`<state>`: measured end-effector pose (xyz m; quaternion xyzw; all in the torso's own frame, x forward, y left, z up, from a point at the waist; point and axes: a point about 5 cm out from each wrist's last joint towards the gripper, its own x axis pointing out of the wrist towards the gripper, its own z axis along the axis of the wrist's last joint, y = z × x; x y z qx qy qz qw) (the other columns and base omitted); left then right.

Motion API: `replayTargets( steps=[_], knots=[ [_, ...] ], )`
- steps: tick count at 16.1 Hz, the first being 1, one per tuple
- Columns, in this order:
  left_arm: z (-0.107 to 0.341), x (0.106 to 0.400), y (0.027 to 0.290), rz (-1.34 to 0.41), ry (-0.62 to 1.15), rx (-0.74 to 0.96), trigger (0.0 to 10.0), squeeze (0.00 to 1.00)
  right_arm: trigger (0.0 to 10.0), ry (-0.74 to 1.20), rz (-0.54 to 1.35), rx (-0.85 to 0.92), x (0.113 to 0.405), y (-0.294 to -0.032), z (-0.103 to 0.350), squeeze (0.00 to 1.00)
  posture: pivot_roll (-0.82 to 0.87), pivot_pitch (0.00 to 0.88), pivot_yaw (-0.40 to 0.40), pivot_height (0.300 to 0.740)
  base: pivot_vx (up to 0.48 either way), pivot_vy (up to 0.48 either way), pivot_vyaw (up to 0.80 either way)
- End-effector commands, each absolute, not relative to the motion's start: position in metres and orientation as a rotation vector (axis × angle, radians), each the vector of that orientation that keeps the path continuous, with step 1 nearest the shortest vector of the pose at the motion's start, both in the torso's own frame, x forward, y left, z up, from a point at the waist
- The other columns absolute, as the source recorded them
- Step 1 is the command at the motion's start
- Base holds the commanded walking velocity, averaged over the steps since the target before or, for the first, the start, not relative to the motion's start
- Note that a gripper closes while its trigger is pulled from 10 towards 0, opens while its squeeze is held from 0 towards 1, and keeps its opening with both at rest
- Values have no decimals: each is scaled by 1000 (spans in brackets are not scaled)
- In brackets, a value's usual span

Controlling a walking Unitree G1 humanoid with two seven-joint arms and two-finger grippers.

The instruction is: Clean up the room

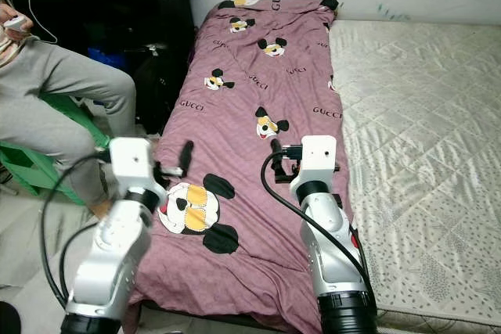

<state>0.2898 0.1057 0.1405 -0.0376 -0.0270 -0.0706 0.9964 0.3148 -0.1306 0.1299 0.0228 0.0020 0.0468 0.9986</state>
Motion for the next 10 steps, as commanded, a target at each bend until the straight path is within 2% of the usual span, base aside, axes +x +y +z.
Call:
replayTargets(
  steps=[1, 3, 8, 10],
  knots=[
    [143, 291, 109, -138, -63, -76, 10000, 0, 10000, 1, 69, 37, 314, -133, 129, 0, 6, 80, 77, 740, 0, 0, 0],
    [144, 295, 112, -126, -62, -96, 10000, 0, 10000, 15, 64, -40, 314, -134, 128, 0, 3, 79, 77, 740, 0, 0, 0],
    [146, 297, 113, -123, -66, -101, 10000, 0, 10000, 5, 112, 45, 314, -127, 132, 0, 6, 76, 74, 740, 0, 0, 0],
    [145, 296, 112, -122, -60, -107, 10000, 0, 10000, -6, 110, 11, 314, -129, 133, 0, 6, 78, 70, 740, 0, 0, 669]
  ],
)
